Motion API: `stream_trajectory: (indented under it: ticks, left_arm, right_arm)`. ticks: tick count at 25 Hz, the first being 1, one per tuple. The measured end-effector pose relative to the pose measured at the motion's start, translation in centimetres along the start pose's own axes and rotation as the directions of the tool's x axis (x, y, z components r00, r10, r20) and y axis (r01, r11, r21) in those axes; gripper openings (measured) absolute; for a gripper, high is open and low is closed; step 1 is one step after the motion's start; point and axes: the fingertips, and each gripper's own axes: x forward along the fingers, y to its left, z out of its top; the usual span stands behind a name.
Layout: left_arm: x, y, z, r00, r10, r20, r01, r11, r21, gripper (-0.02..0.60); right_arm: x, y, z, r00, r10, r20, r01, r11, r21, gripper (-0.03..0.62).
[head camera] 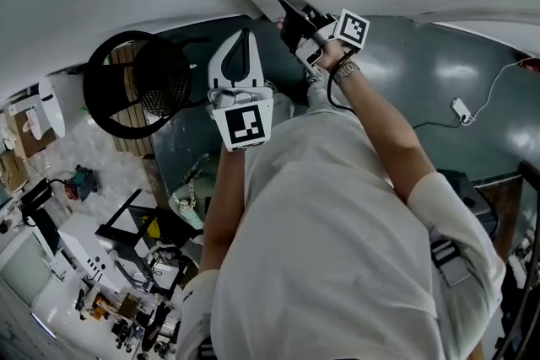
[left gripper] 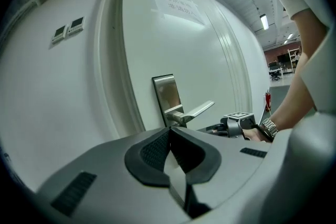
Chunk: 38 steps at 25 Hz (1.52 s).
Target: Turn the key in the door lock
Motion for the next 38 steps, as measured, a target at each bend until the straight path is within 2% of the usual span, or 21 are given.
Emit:
stream_trajectory:
  ticks: [4,6,9,13,18,25,29,34,38]
  left_arm:
    - [-1.1,0.6,-0.9,0.997,0.062,-0.037,-0.062,0.998,-0.009,0.009]
    - [-1.6,1.0,-1.6,0.994,0.088,-0.058,-0.089,0.996,-0.023,0.009]
    - [-2.3,1.4,-2.8,0.99,0.107,-0.093,-0.112,0.993,-0.044,0.009]
    - [-2.9,1.8,-3.8,0.986,0.109,-0.126,-0.118,0.991,-0.061,0.009]
    - [-3.1,2.3,-4.2,0.989,0.085,-0.122,-0.093,0.994,-0.059,0.009]
    - [-3.7,3.4,-5.1,0.992,0.049,-0.12,-0.057,0.996,-0.068,0.009]
    - [-3.9,3.1,-5.6,0.993,0.02,-0.115,-0.028,0.997,-0.073,0.009]
    - [-4.2,3.2,-6.0,0.994,-0.003,-0.106,-0.006,0.997,-0.082,0.009]
    - [-4.4,3.4,-6.5,0.995,-0.014,-0.101,0.005,0.996,-0.093,0.009]
  right_arm:
    - [1.0,0.0,0.2,0.999,0.029,-0.023,-0.028,0.998,0.054,0.046]
    - [1.3,-0.1,0.1,0.999,0.026,-0.031,-0.024,0.998,0.051,0.041]
    - [1.2,0.0,0.1,0.999,-0.026,-0.025,0.025,0.998,-0.05,0.028]
    - [1.3,0.2,-0.1,0.993,-0.117,-0.018,0.112,0.978,-0.178,0.029]
    - [1.2,0.4,-0.1,0.98,-0.199,-0.001,0.188,0.925,-0.331,0.035]
    - [1.3,0.8,-0.7,0.955,-0.29,0.062,0.287,0.848,-0.445,0.04]
    - [1.1,0.9,-0.8,0.933,-0.346,0.101,0.344,0.767,-0.542,0.044]
    - [1.1,1.1,-1.0,0.888,-0.431,0.164,0.422,0.617,-0.665,0.049]
    - [1.1,1.1,-1.2,0.838,-0.492,0.236,0.484,0.471,-0.737,0.049]
